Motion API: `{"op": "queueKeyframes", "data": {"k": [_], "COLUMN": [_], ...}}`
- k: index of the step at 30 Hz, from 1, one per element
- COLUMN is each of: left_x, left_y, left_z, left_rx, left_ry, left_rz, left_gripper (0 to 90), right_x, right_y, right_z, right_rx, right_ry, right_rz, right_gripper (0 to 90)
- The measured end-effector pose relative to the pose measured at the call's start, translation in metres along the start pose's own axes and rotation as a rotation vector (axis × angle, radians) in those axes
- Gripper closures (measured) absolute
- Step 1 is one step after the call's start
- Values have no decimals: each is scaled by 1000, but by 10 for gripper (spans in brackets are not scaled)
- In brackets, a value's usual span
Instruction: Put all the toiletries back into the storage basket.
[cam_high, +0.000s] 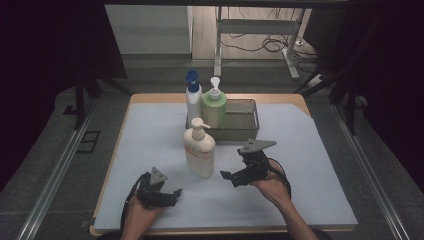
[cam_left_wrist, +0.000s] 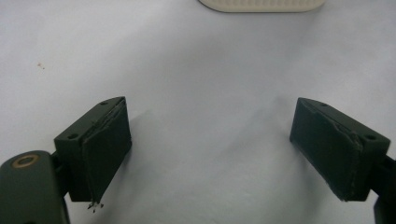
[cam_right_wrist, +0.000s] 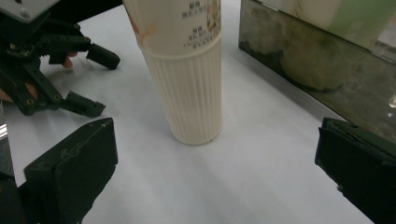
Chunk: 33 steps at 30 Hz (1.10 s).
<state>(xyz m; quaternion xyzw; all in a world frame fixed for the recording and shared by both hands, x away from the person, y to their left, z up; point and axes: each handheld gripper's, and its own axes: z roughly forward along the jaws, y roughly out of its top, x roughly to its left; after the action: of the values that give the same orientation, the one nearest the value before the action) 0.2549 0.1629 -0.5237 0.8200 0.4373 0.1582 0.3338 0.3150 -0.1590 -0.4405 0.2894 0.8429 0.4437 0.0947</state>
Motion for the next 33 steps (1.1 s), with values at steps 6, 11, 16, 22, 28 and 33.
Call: {"op": "queueKeyframes", "data": {"k": [6,11,16,22,28,33], "left_x": [0,0,0,0,0,0], "left_y": [0,0,0,0,0,0], "left_z": [0,0,0,0,0,0], "left_rx": [1,1,0,0,0,0], "left_ry": [-1,-1,0,0,-1,-1], "left_rz": [0,0,0,0,0,-1], "left_gripper": [121,121,121,121,121,121], "right_x": [6,11,16,21,26,29], "right_y": [11,21,30,40,50,55], "right_z": [5,10,19,28,39,50], "right_rx": [6,5,14,14,-4,9], "right_ry": [-19,-26,-24,-44,-50,-55], "right_rz": [-12,-22,-40,-62,-76,-85], "right_gripper": [0,0,0,57,126,143]}}
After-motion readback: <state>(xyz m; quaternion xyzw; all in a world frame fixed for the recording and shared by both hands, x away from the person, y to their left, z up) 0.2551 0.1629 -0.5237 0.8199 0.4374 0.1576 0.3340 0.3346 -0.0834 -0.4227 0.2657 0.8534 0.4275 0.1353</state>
